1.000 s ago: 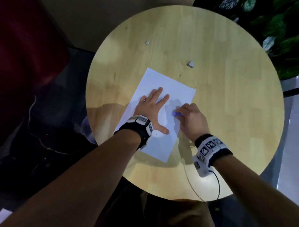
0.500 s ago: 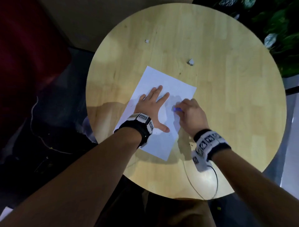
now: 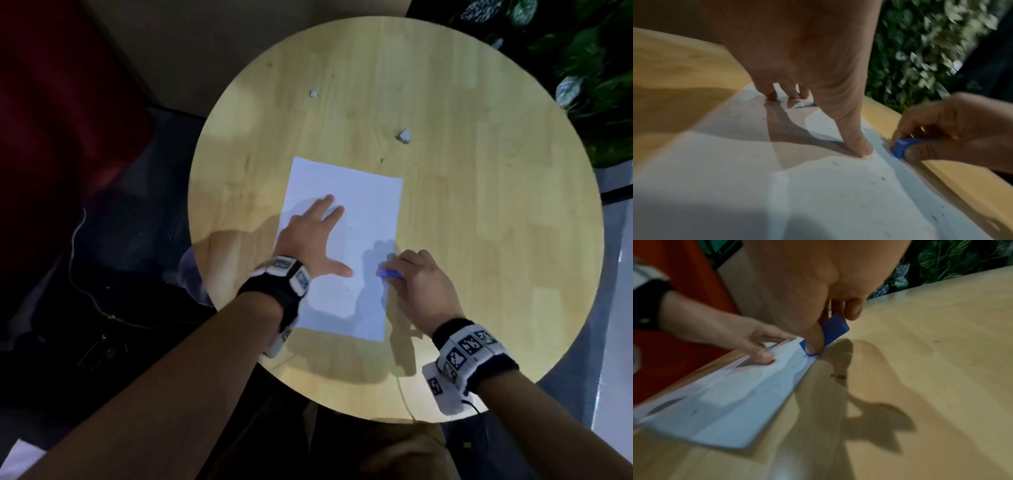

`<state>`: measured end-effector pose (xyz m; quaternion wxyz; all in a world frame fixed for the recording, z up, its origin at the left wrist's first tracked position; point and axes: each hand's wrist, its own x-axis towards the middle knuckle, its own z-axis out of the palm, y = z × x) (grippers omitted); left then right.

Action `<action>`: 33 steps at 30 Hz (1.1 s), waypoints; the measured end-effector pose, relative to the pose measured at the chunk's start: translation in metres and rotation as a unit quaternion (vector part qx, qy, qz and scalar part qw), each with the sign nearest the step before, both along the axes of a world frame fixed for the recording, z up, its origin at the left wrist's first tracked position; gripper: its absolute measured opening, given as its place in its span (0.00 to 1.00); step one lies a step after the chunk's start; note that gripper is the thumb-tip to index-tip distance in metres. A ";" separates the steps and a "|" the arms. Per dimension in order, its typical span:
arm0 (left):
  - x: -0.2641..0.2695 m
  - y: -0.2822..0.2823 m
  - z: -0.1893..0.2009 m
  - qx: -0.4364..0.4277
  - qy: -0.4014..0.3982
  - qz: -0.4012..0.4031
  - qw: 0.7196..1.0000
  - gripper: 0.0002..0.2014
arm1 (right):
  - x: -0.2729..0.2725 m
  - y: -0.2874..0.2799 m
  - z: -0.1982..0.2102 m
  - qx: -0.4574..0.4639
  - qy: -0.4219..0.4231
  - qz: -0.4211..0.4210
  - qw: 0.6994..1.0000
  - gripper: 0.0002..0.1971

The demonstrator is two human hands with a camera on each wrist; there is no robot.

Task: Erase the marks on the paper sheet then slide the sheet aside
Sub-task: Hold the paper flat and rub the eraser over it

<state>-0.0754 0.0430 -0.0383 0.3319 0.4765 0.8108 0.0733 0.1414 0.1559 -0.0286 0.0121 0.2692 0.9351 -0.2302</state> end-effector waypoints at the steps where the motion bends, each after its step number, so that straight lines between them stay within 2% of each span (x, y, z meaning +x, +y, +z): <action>1: -0.004 -0.010 -0.001 0.014 -0.014 0.016 1.000 0.62 | 0.000 0.006 0.001 -0.019 0.001 -0.019 1.000 0.08; 4: -0.010 -0.033 -0.011 0.047 0.003 0.019 0.999 0.64 | -0.013 0.020 0.005 -0.058 0.033 -0.061 0.996 0.07; 9: -0.016 -0.030 -0.016 0.025 0.041 -0.013 0.999 0.69 | -0.089 0.028 -0.009 -0.056 0.045 0.015 0.997 0.08; 12: -0.022 -0.030 -0.017 0.012 0.029 -0.018 0.999 0.71 | -0.125 0.030 -0.014 -0.029 0.032 0.003 0.999 0.06; 15: -0.020 -0.029 -0.017 0.004 0.035 -0.014 0.999 0.71 | -0.109 0.009 -0.014 -0.014 0.044 -0.011 0.999 0.05; 18: -0.018 -0.026 -0.014 -0.010 0.057 -0.020 0.998 0.71 | -0.064 -0.025 -0.004 -0.033 0.050 0.058 0.997 0.05; 20: -0.017 -0.024 -0.012 -0.019 0.061 -0.024 0.998 0.70 | -0.059 -0.022 -0.002 -0.033 0.041 0.102 0.993 0.06; 22: -0.018 -0.023 -0.011 -0.026 0.063 -0.024 0.997 0.71 | -0.087 -0.003 -0.007 -0.017 0.039 0.084 0.996 0.05; 25: -0.021 -0.024 -0.012 -0.028 0.052 -0.029 0.998 0.71 | -0.140 0.029 -0.017 0.018 0.043 -0.002 0.999 0.06; 27: -0.021 -0.025 -0.010 -0.030 0.042 -0.030 0.998 0.71 | -0.148 0.029 -0.018 0.031 0.036 -0.027 0.999 0.07; 29: -0.019 -0.023 -0.007 -0.041 0.047 -0.028 0.998 0.71 | -0.126 0.011 -0.014 0.042 0.033 -0.010 0.999 0.06; 33: -0.015 -0.011 -0.002 -0.055 0.091 -0.049 0.993 0.69 | -0.060 -0.025 0.004 0.022 0.023 0.082 0.996 0.05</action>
